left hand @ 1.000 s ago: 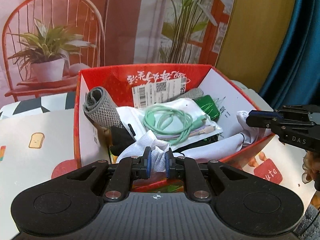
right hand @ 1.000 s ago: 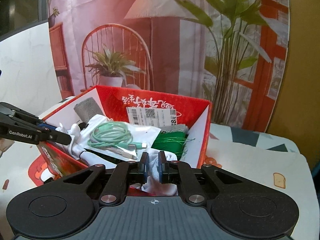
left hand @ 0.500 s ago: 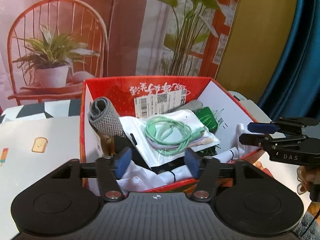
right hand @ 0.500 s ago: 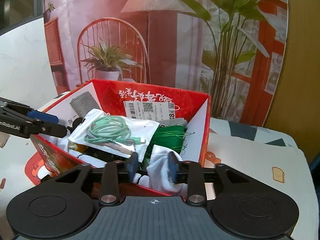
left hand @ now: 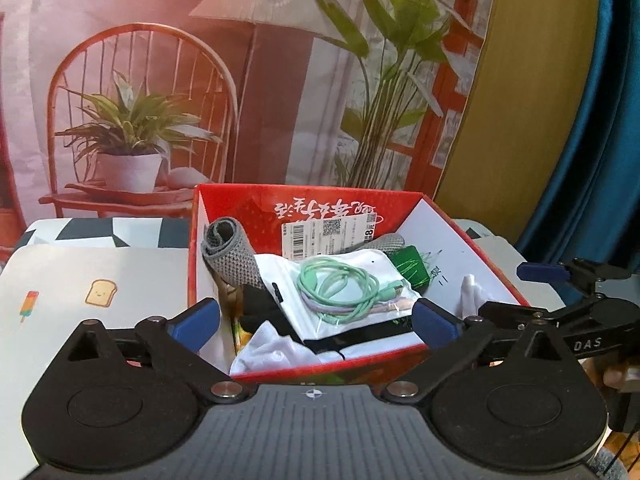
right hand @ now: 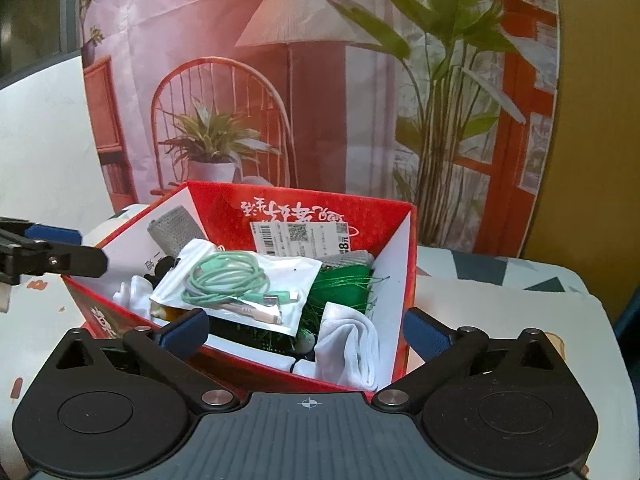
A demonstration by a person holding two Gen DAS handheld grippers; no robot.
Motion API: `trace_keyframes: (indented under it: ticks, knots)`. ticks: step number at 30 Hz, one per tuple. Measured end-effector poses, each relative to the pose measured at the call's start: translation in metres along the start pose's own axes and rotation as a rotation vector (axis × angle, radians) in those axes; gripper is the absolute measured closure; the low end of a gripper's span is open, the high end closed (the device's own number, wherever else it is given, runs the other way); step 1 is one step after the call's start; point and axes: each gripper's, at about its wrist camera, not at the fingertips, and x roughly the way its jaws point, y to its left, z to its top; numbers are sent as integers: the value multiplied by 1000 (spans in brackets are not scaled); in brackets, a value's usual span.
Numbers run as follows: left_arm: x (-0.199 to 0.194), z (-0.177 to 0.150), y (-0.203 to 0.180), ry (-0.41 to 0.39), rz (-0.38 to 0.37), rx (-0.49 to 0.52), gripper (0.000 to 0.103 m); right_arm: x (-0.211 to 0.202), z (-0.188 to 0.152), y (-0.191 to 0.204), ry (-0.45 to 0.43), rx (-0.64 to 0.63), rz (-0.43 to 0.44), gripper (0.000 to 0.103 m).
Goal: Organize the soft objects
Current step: 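Move both tools back down to the black eye mask, then close the left tool on the black eye mask while the right tool grips its strap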
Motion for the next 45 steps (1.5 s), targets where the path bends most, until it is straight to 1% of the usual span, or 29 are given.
trace_keyframes:
  ticks: [3, 8, 12, 14, 17, 19, 21, 23, 30, 35, 37, 40, 42, 43, 45]
  knots:
    - [-14, -11, 1, -22, 1, -9, 0, -7, -7, 3, -33, 8, -3, 0]
    - [-33, -37, 6, -42, 33, -13, 0, -22, -29, 3, -88, 55, -6, 0]
    - [-38, -60, 12, -28, 47, -32, 0, -33, -53, 4, -122, 81, -17, 0]
    - [-33, -69, 16, -1, 44, -51, 0, -36, -66, 5, -126, 88, -21, 0]
    - [-18, -83, 23, 55, 51, -85, 3, -30, -84, 5, -75, 97, -24, 0]
    - [-9, -89, 27, 73, 50, -99, 6, -21, -95, 7, -30, 102, -33, 1]
    - [1, -95, 31, 98, 53, -109, 15, -12, -105, 9, -1, 106, -35, 1]
    - [9, -102, 33, 123, 59, -116, 19, -2, -111, 12, 28, 103, -38, 1]
    - [25, -123, 40, 183, 55, -142, 24, 21, -128, 18, 96, 117, -28, 3]
    - [26, -128, 38, 169, 54, -122, 25, 28, -136, 15, 129, 127, -31, 6]
    - [27, -129, 36, 164, 49, -118, 25, 27, -138, 15, 120, 117, -33, 6]
    - [27, -130, 29, 156, 46, -105, 31, 29, -139, 19, 124, 95, -42, 4]
    - [26, -132, 26, 150, 39, -101, 38, 30, -140, 22, 126, 75, -52, 4]
    - [25, -134, 26, 148, 36, -98, 39, 30, -141, 24, 127, 68, -53, 4]
    - [24, -136, 23, 143, 34, -93, 46, 30, -141, 28, 129, 49, -53, 4]
